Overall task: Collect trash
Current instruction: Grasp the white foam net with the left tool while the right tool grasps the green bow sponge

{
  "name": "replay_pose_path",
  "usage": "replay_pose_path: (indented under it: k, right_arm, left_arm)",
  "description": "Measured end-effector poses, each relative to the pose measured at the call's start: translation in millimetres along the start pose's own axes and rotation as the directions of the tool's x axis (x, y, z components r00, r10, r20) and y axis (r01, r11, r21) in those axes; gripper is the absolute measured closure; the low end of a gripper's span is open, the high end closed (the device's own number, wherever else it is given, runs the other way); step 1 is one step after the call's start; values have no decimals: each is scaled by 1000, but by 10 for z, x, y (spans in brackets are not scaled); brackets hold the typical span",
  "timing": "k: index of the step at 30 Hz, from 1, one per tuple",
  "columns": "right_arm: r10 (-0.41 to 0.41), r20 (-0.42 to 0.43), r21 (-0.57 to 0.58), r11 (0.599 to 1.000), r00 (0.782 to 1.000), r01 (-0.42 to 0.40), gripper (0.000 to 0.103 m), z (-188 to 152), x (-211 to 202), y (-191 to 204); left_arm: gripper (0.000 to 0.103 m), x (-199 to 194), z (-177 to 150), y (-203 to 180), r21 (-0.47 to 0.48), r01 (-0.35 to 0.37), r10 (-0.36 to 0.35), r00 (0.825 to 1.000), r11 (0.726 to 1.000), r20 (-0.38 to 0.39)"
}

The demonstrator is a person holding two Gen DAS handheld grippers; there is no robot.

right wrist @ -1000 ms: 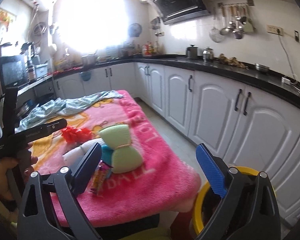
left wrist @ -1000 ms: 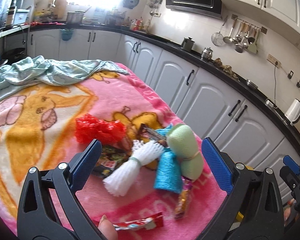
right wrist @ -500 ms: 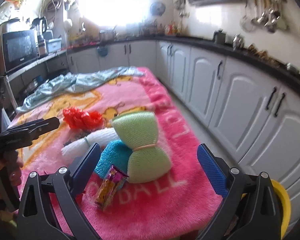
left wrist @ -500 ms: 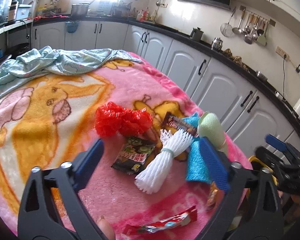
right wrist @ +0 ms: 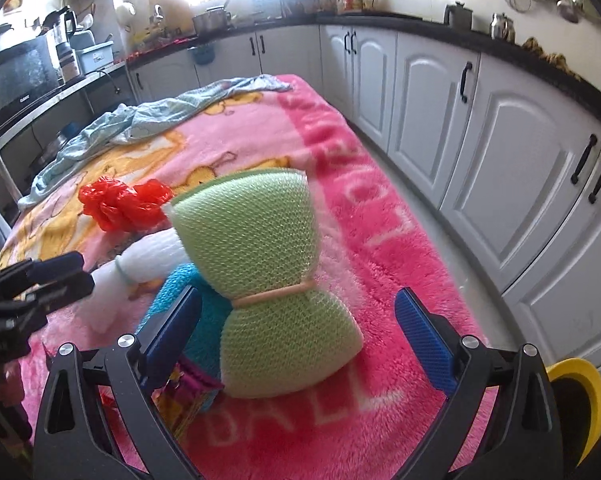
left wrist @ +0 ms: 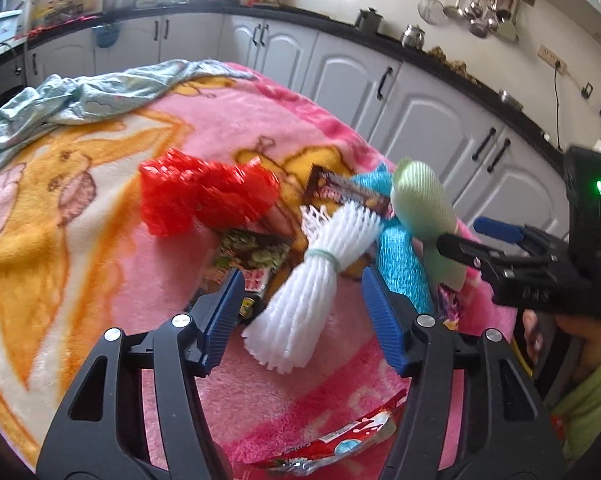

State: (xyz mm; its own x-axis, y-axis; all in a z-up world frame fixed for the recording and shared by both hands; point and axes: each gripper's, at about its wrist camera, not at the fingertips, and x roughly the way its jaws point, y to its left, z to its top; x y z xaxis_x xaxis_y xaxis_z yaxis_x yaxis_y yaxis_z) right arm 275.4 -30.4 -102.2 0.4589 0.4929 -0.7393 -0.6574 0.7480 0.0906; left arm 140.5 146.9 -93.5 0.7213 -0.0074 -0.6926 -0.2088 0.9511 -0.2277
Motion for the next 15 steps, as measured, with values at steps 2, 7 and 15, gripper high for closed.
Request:
replay_pose_path:
  k: [2,7,15]
  right_arm:
    - [12,-19,6,1000,1000,-12,9,0,65,-14]
    - [48,-68,-2,999,997,-48,25,-35,184,-1]
    - [62,-37,-3,998,997,-62,38,-63,50,-7]
  left_arm:
    - [54,47,-14,-16,9,-4,4,1000,1000,-16]
    - [74,141,-44,-21,35,-27,29,998,999,-53]
    - [89,133,-60,-34,49,3,0,998,999,-68]
